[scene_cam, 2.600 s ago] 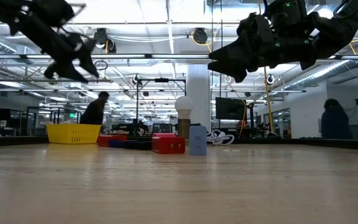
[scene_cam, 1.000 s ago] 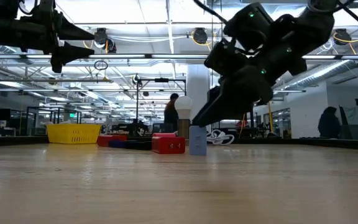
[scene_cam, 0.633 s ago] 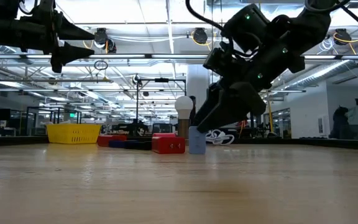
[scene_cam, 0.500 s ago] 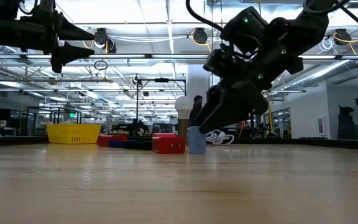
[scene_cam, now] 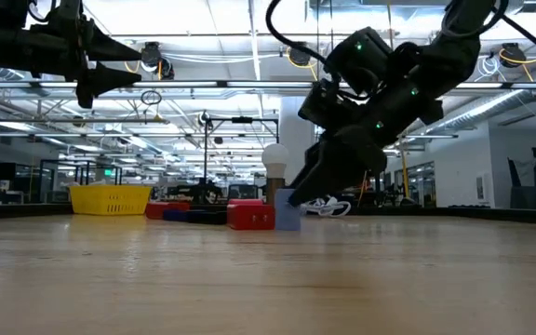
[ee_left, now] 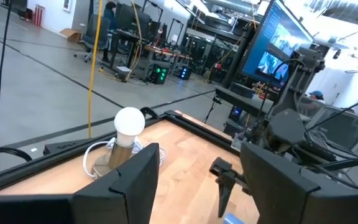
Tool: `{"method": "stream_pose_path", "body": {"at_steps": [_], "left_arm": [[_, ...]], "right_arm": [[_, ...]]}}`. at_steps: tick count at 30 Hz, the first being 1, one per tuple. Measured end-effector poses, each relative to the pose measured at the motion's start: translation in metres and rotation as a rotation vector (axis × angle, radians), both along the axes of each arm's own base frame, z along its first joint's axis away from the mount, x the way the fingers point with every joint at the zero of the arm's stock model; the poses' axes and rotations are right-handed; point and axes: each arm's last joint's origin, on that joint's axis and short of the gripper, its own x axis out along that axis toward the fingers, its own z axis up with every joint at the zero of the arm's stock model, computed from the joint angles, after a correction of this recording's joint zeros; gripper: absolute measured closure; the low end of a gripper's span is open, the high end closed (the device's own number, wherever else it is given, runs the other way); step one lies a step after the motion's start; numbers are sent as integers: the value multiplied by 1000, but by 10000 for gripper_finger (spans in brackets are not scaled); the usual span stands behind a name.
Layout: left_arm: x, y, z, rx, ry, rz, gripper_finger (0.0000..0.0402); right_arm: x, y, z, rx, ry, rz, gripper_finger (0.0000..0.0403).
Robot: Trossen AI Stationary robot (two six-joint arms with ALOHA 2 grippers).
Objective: Pick & Place Office items
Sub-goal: Put the light blue charger adapter into the green bin
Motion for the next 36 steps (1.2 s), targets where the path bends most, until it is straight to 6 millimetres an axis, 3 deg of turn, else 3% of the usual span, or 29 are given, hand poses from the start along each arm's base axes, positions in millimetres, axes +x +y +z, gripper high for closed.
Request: {"method": "stream_pose_path", "body": {"at_steps": [4,15,23,31,36], "left_arm": [[0,0,0,0,-1,0,170],[0,0,0,0,-1,0,183],[0,0,0,0,0,0,171],[0,0,0,0,0,0,173],[0,0,0,-1,0,0,182]], "right_arm": [[0,0,-12,15,39,6,85],[5,0,-7,79,-33,-54,85],[6,0,-5,132,-53,-93,86],[6,-1,-6,115,-51,-117,129],[6,-1,-6,113,-51,-116,129]]}}
